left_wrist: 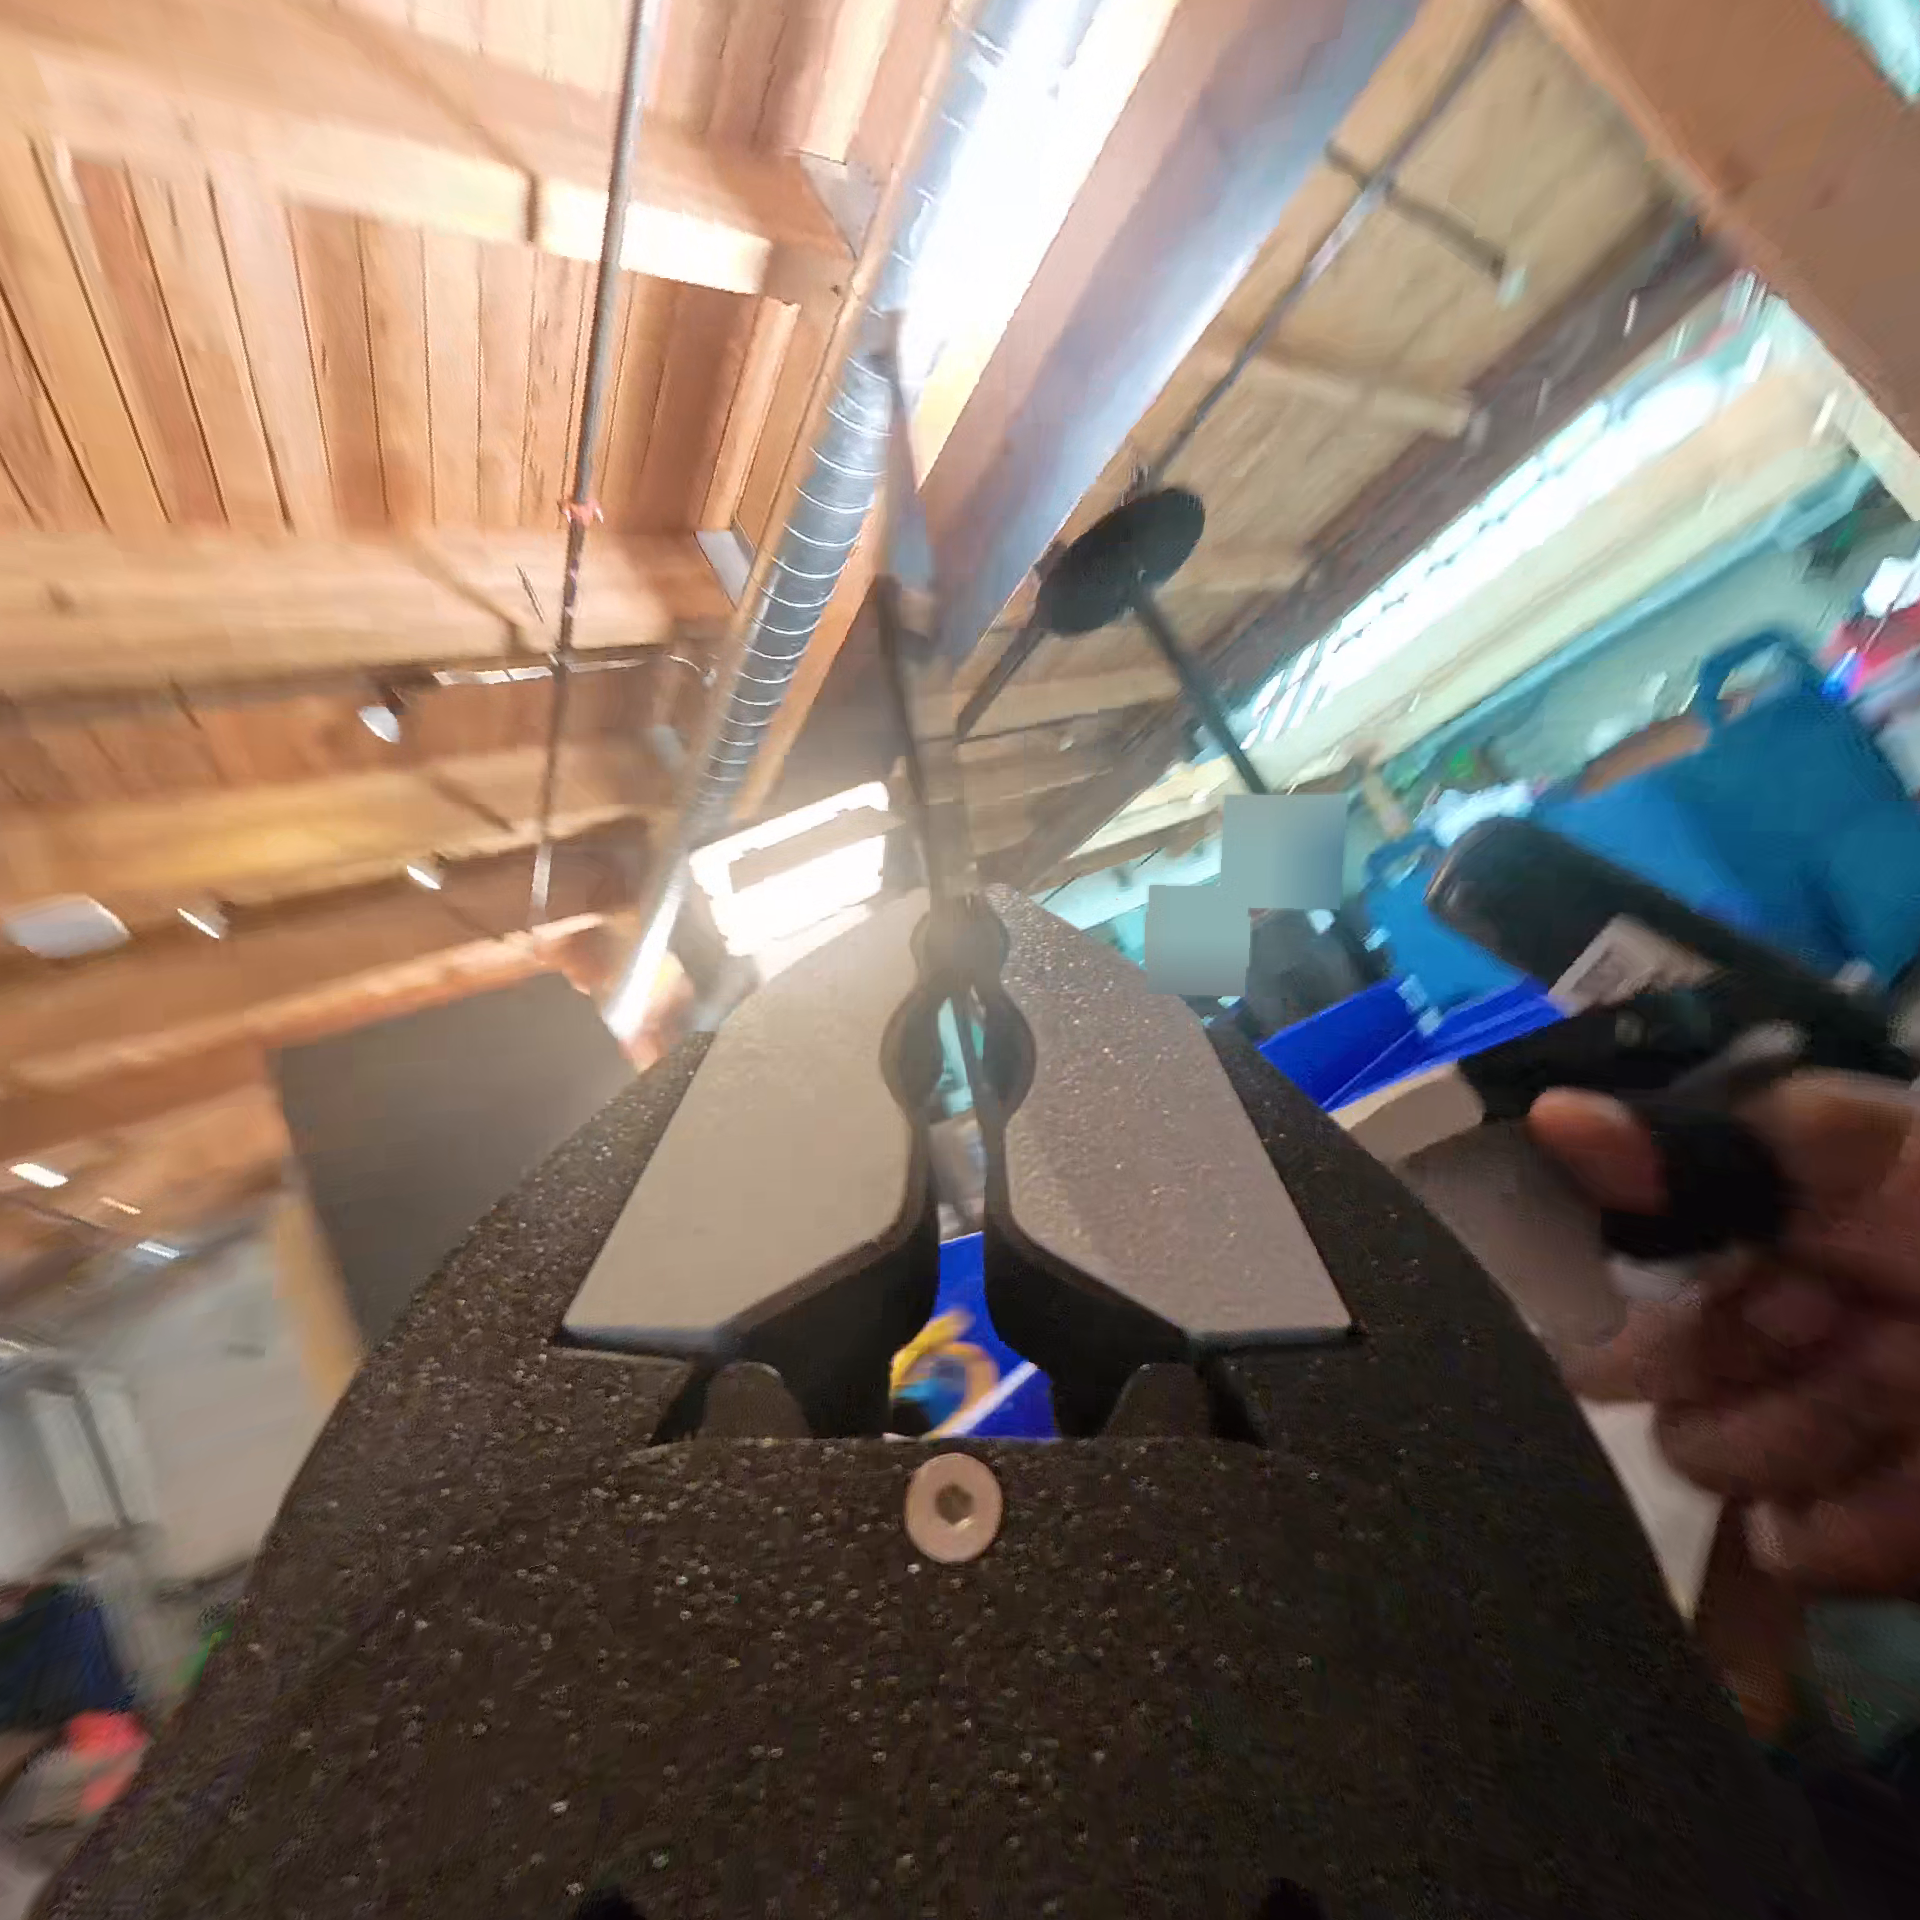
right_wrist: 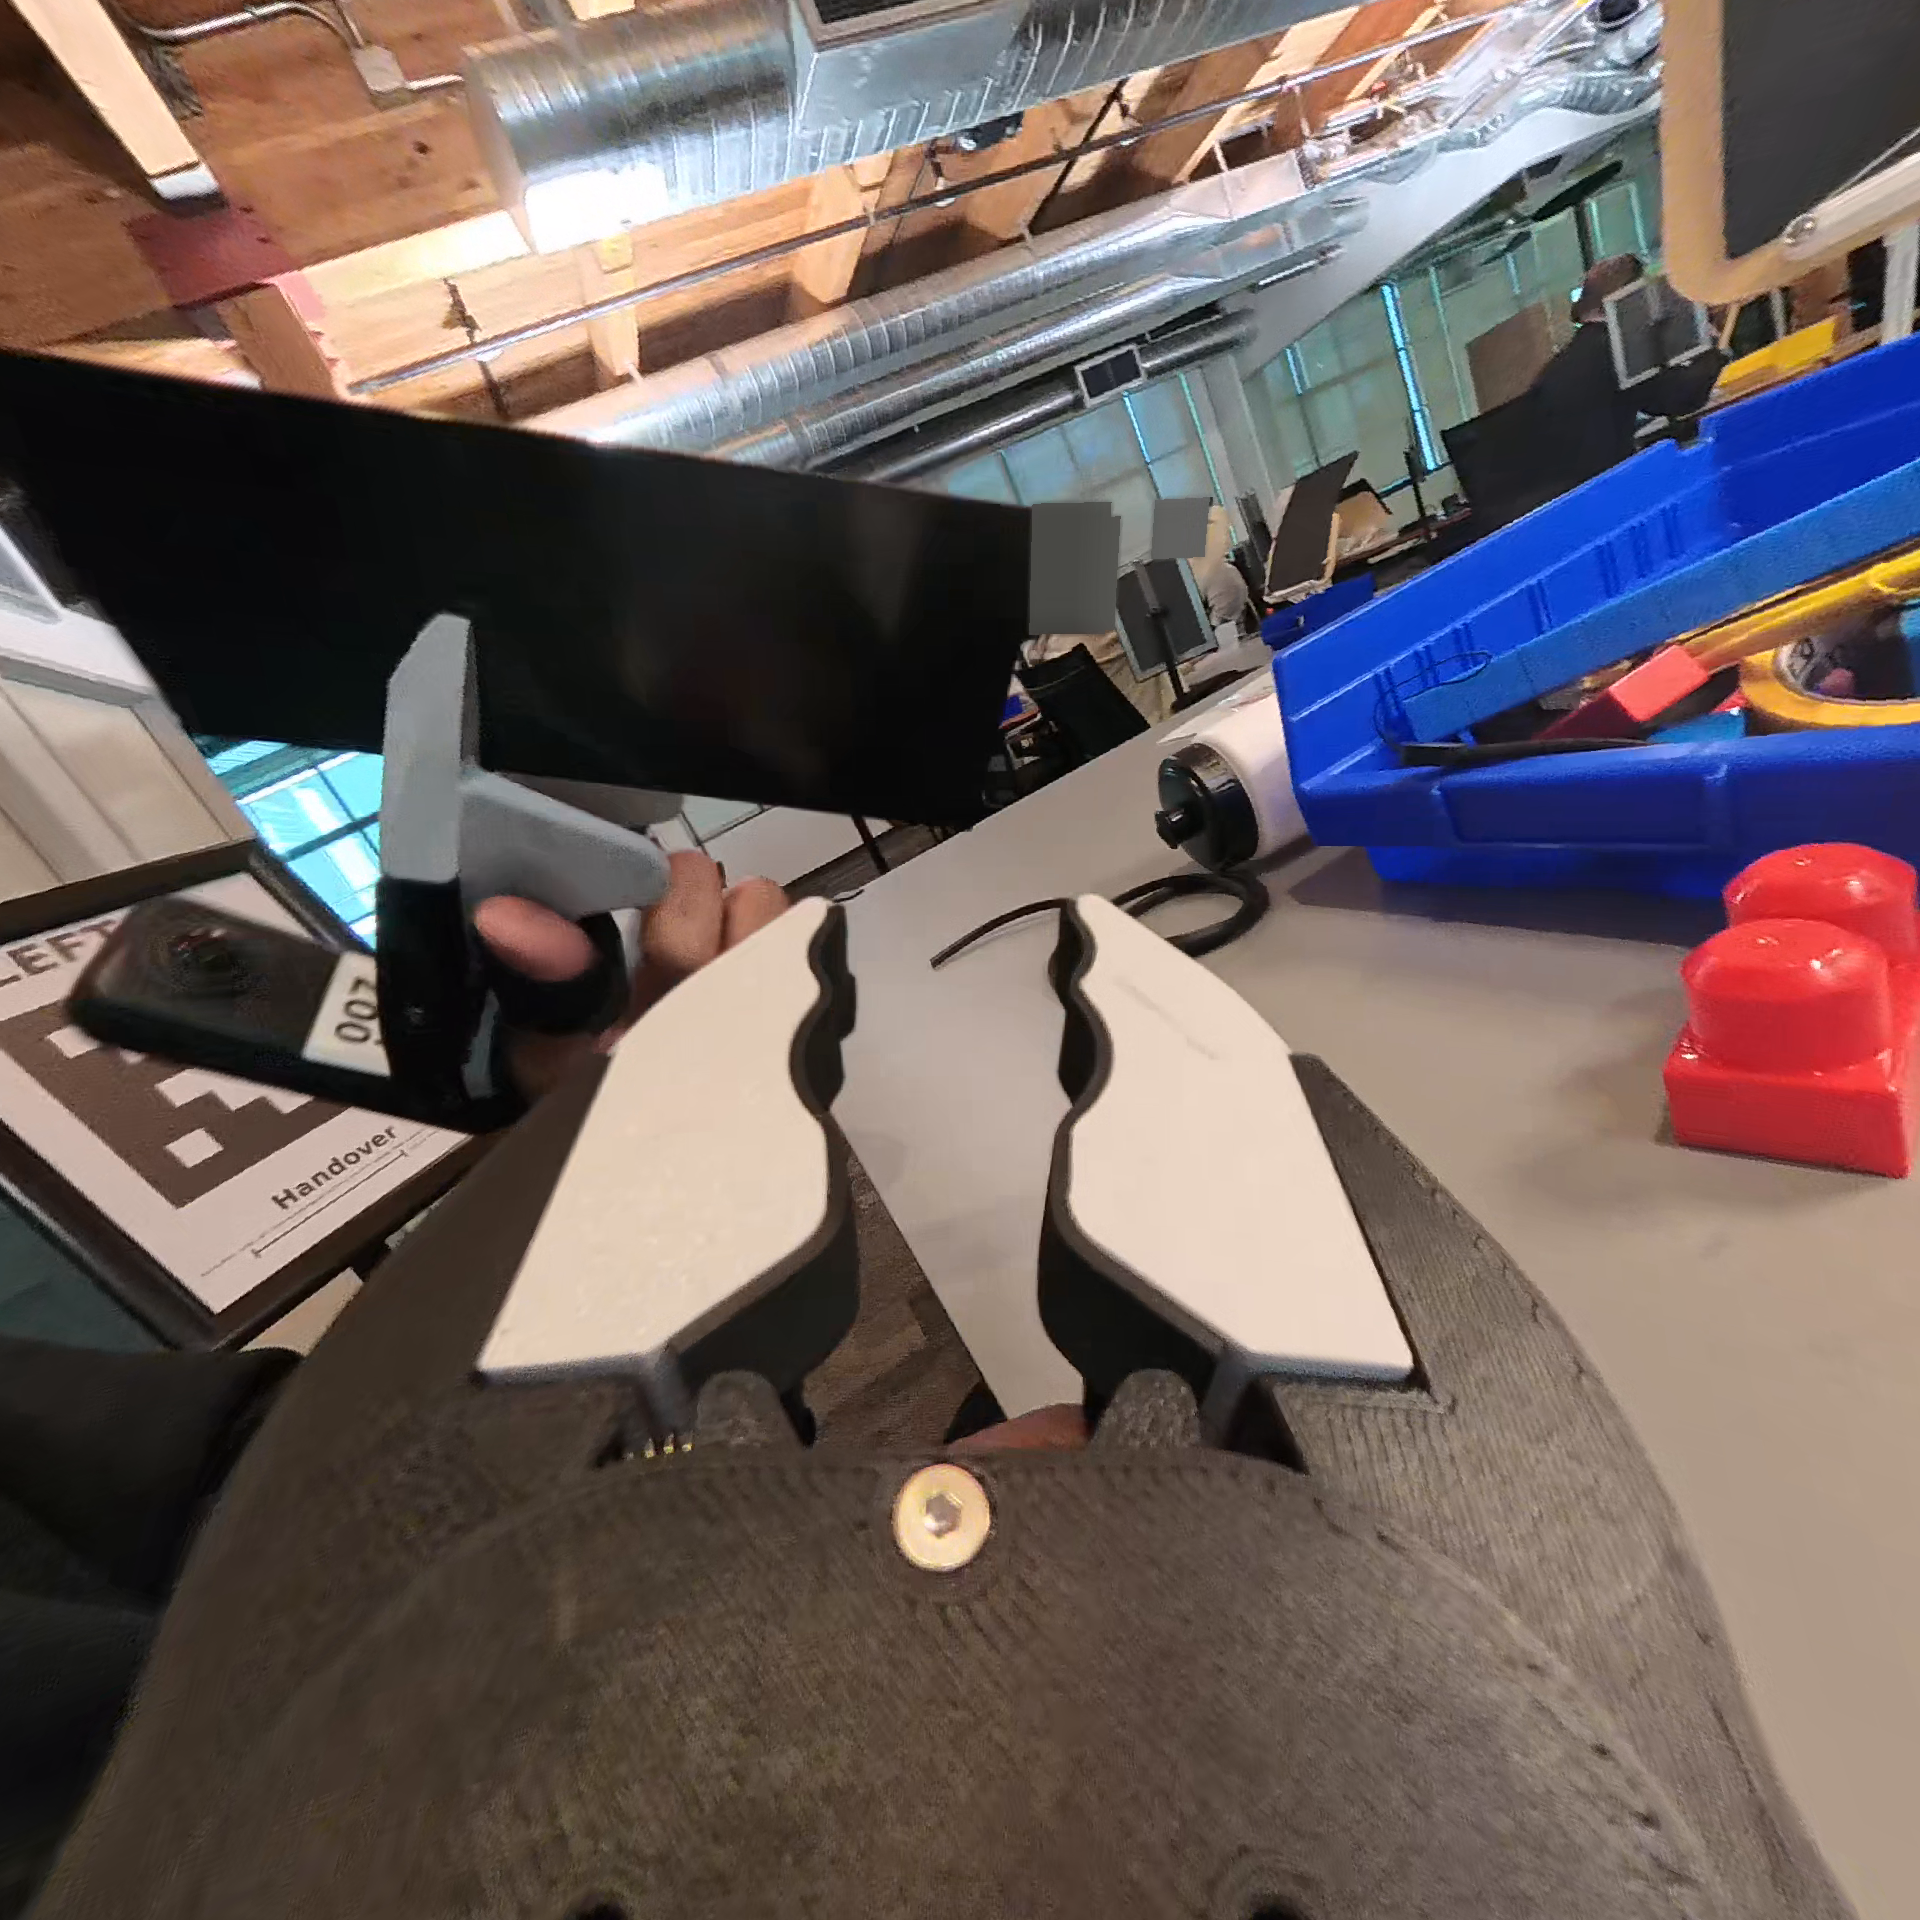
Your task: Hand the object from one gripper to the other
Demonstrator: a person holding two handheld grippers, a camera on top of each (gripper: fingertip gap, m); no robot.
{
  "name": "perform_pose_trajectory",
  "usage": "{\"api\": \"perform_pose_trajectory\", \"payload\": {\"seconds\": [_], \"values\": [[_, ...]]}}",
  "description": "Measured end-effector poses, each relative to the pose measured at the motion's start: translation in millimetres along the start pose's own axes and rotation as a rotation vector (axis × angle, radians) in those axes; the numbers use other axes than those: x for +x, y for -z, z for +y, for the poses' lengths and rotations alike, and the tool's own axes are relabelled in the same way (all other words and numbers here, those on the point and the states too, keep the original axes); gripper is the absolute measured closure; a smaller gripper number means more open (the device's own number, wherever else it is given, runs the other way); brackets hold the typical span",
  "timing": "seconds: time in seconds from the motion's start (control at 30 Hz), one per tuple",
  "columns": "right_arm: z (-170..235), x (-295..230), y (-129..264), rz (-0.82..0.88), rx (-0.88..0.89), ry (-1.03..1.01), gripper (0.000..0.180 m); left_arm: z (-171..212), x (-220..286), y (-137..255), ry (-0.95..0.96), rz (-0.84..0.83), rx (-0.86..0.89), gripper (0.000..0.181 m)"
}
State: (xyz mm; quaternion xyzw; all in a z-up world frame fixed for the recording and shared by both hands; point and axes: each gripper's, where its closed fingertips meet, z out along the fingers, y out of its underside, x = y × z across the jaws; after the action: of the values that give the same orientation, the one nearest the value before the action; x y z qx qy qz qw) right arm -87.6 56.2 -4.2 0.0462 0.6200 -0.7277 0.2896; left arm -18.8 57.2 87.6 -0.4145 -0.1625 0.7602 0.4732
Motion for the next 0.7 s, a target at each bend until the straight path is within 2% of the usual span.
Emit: {"api": "perform_pose_trajectory", "payload": {"seconds": [0.1, 0.2, 0.27, 0.37, 0.53, 0.63, 0.7], "values": [[-6.5, -9.6, 0.9, -0.044, -0.001, -0.035, 0.140, 5.1, 0.1, 3.1, -0.357, -0.020, -0.085, 0.179], [-17.9, -25.9, 4.3, -0.131, -0.005, -0.110, 0.137, 27.0, 1.4, 6.4, -0.762, -0.017, -0.208, 0.179], [-25.3, -34.3, 7.2, -0.168, -0.001, -0.158, 0.135, 43.6, -4.8, 8.7, -0.948, -0.050, -0.287, 0.179], [-24.1, -47.4, 6.7, -0.190, -0.026, -0.170, 0.129, 58.1, -12.1, 10.3, -1.018, -0.107, -0.346, 0.179], [-8.3, -60.7, -2.7, -0.190, -0.079, -0.203, 0.119, 73.4, 1.3, 9.1, -1.067, -0.101, -0.347, 0.179], [-5.5, -50.2, -5.6, -0.128, -0.061, -0.257, 0.121, 81.5, 18.0, 7.3, -1.082, -0.061, -0.330, 0.179], [-6.1, -38.3, -4.3, -0.075, -0.033, -0.290, 0.132, 85.2, 30.2, 5.2, -1.078, -0.032, -0.314, 0.179]]}}
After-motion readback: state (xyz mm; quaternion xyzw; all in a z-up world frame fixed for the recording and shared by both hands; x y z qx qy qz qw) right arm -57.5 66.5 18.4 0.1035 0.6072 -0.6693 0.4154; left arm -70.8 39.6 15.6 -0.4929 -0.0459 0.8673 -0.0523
